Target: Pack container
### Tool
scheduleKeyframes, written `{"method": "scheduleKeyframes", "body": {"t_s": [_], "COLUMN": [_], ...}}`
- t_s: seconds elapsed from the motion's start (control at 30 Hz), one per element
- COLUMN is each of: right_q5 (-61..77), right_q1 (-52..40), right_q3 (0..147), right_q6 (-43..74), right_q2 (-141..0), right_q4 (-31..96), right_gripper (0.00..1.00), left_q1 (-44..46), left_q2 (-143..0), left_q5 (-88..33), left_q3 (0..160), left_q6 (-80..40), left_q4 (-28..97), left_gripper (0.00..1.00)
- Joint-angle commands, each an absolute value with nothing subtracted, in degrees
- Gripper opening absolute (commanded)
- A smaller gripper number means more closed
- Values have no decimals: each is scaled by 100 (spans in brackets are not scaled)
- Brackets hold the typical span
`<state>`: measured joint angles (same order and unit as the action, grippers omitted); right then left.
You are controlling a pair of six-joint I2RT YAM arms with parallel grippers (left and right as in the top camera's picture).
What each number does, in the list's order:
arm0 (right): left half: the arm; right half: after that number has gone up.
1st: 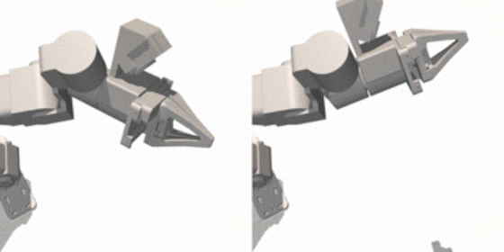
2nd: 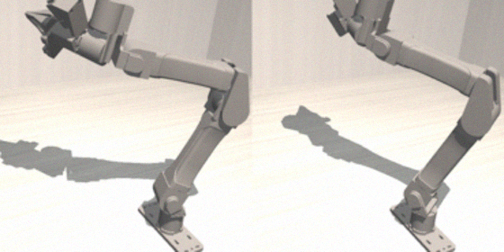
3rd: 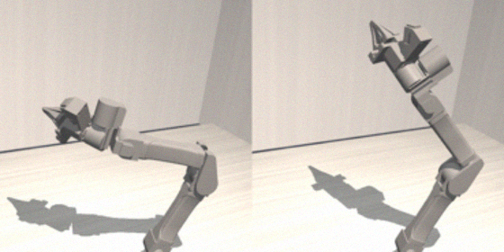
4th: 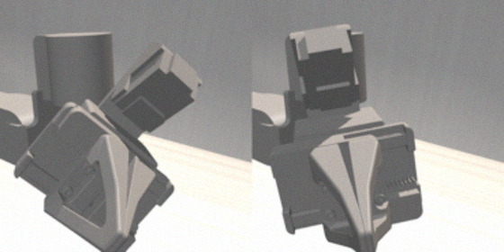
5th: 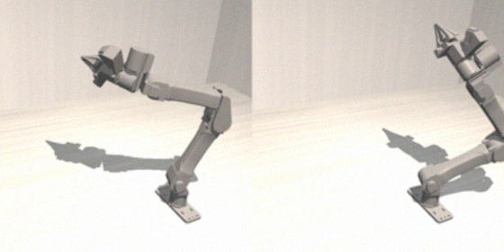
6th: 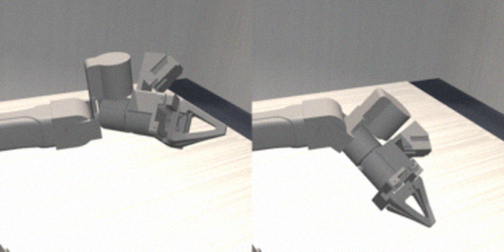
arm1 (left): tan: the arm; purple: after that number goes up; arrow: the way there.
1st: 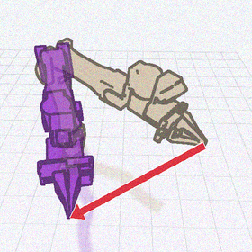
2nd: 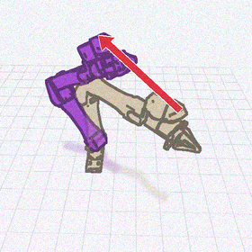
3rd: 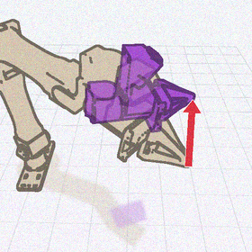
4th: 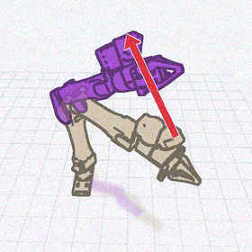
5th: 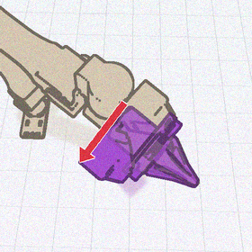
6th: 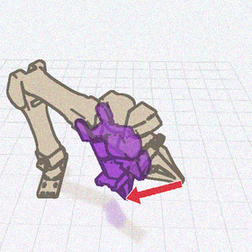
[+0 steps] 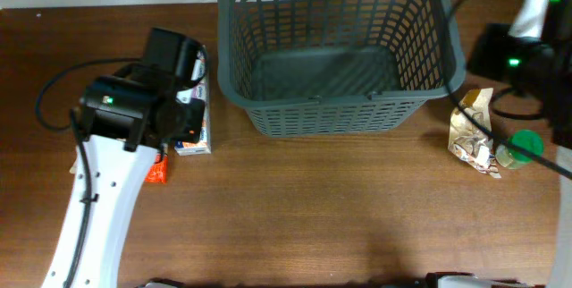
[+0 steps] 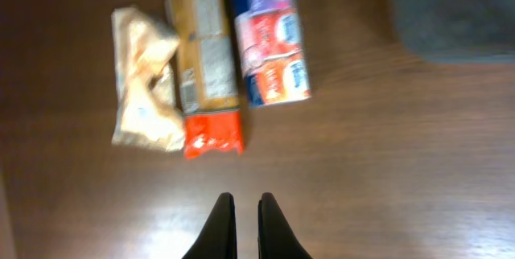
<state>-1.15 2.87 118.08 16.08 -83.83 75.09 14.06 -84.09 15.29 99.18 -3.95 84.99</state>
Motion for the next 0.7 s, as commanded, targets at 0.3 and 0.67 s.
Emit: {"method": "scheduleKeyframes", "body": {"t_s": [0.3,0.67], "right_q5": [510,2143], "right_q1": [1503,1428], "right_q3": [11819,11819], "right_q6": [1632,1212], "right_q2": [-10237,-10912], "right_q4": [6991,6812], "right_gripper": [4,4], "left_q1": [106,8], "left_q2": [-8344,-8344], "left_q5": [1306,1282], "left_q3": [9937,9937], "left_q6": [-473,-473], "left_q4": [8455,8466], "left_gripper": [3,7]}}
